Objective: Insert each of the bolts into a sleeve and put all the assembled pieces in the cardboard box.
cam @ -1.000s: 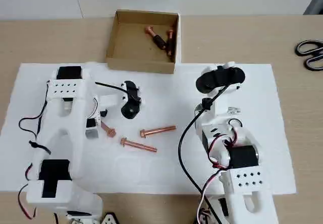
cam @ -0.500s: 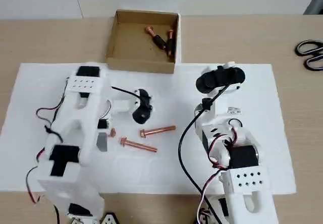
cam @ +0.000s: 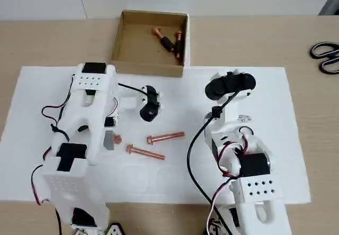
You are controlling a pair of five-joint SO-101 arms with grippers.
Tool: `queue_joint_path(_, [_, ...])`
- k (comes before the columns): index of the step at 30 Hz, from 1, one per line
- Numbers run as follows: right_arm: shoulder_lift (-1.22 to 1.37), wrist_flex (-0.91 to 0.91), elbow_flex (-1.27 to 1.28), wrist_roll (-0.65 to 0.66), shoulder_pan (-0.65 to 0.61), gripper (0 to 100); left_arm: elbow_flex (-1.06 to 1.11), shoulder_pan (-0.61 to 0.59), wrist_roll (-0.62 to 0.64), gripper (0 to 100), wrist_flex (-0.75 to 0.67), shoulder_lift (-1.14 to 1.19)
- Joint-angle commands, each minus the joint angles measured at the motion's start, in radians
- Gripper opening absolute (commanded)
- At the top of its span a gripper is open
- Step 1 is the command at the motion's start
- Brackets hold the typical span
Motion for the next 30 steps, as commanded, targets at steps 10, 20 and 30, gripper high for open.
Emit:
queue_joint_path(10, [-0.027,-0.012,-0.008,-0.003,0.012,0.5,-0.041,-0.012,-0.402,19,-0.063,0.028])
queue_joint_path(20, [-0.027,-0.012,-0.008,-0.003,0.012,0.5,-0.042,-0.037,-0.404,17,-0.129,0.117])
queue_joint_path(30, [-0.027,-0.015,-0.009,-0.003,0.012,0.5,-0.042,-0.08,-0.402,1,-0.121,0.115])
